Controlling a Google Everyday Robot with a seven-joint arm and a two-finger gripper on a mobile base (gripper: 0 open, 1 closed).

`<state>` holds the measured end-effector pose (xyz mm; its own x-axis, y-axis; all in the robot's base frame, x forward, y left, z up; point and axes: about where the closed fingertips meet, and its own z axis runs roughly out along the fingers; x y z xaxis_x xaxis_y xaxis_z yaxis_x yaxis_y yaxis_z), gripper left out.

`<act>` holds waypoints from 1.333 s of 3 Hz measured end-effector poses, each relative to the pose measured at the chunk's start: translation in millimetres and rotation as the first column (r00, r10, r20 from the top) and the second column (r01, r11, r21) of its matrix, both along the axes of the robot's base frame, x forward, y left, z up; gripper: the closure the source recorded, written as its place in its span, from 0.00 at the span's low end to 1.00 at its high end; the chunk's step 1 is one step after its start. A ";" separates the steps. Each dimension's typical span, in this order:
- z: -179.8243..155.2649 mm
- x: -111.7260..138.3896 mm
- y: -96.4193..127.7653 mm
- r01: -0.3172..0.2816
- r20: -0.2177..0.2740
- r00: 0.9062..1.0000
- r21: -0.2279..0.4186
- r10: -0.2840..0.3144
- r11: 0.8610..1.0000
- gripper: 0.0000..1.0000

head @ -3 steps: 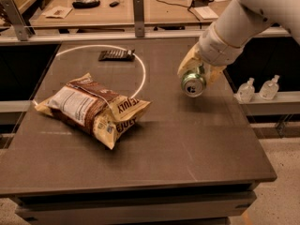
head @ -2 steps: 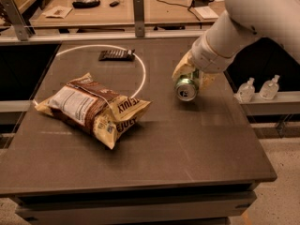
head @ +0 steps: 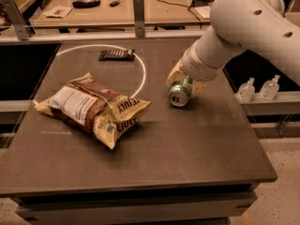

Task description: Knock green can over

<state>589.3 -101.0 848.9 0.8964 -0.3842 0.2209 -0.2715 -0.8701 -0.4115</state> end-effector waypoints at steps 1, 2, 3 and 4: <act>-6.5 -0.9 4.3 0.017 -0.011 1.000 -0.019 -0.017 1.000 0.59; -4.0 5.0 2.8 0.060 -0.009 0.998 -0.017 -0.060 0.998 0.36; 3.1 10.3 0.4 0.101 -0.011 0.995 -0.005 -0.101 0.995 0.12; 10.9 13.5 -3.8 0.134 -0.032 0.990 0.013 -0.134 0.991 0.00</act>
Offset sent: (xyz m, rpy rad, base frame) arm 0.0140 -0.0017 0.0031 -0.0102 0.0024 -0.1232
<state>602.7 -104.8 859.8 0.8428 -0.5046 0.1871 -0.3981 -0.8185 -0.4141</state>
